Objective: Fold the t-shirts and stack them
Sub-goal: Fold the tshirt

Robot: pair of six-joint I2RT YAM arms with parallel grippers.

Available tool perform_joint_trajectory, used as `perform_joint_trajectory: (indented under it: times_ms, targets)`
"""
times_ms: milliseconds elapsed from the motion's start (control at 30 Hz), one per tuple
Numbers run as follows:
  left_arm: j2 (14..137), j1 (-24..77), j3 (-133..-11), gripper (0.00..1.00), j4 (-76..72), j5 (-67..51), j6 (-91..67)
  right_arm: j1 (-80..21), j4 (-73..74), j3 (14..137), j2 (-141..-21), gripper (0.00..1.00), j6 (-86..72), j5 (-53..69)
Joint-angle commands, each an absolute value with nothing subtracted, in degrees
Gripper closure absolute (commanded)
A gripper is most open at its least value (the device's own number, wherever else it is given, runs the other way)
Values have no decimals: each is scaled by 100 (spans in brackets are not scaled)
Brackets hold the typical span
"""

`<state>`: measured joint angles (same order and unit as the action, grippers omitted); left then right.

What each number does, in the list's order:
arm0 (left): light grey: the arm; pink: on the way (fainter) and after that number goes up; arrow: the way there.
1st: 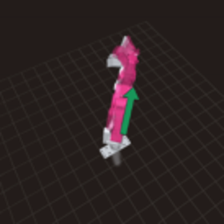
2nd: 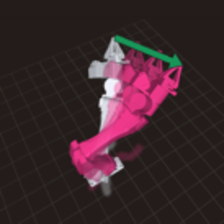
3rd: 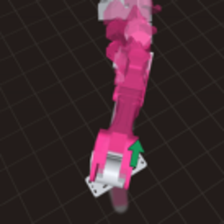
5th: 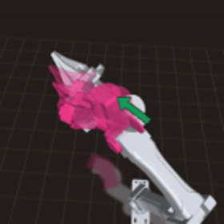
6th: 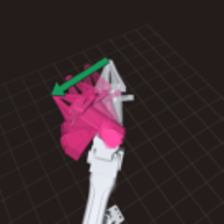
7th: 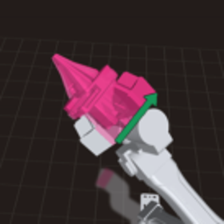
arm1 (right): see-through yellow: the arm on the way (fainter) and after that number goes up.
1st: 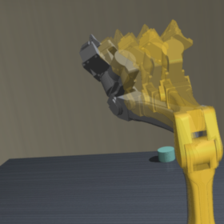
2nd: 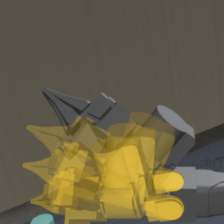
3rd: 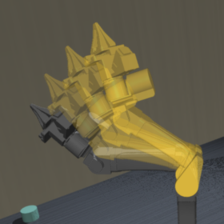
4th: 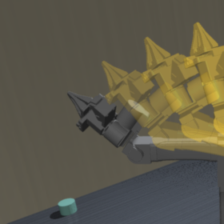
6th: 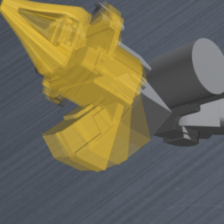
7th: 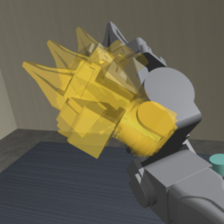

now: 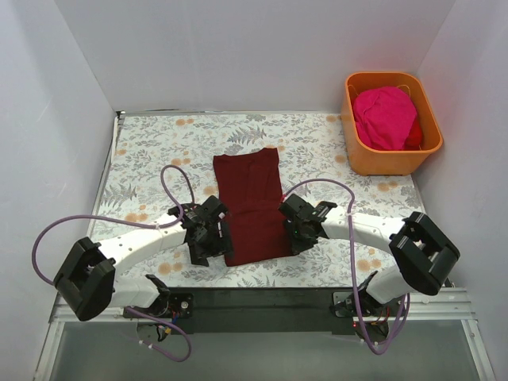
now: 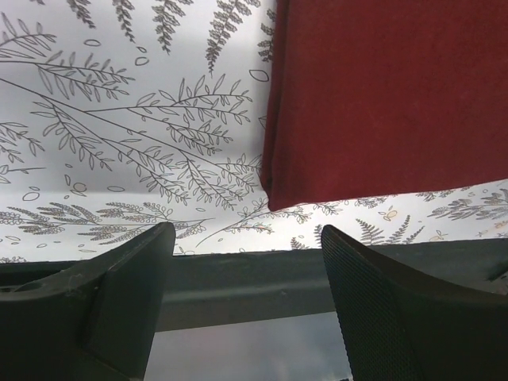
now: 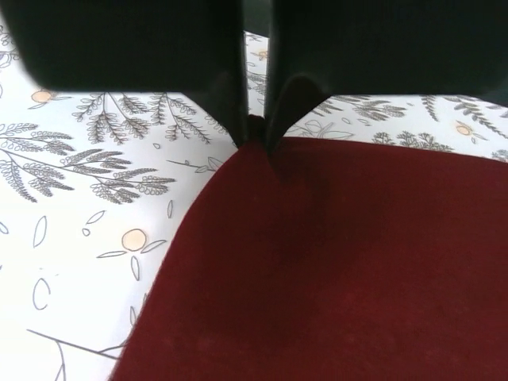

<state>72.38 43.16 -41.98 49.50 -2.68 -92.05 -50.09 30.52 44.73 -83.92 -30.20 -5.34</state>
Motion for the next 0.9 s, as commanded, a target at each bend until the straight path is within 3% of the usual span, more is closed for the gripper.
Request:
perform_joint_trajectory:
  times_ms: [0, 67, 167, 400, 867]
  targets:
    - [7347, 4465, -4412, 27, 5001, -114, -9430, -5159, 3287, 4474, -8692, 90, -3103, -773]
    - [7505, 4535, -4456, 28, 5018, -106, -9439, -5203, 3278, 4517, -8736, 99, -3103, -791]
    - [7707, 4640, -4596, 31, 5054, -70, -9483, -5291, 3270, 4570, -8780, 99, -3059, -800]
    - [8235, 4860, -4913, 52, 5256, 254, -9580, -5493, 3199, 4623, -8886, 99, -3006, -809]
    - [8815, 5019, -4966, 56, 4983, 264, -9650, -5511, 3076, 4579, -8982, 99, -2927, -677]
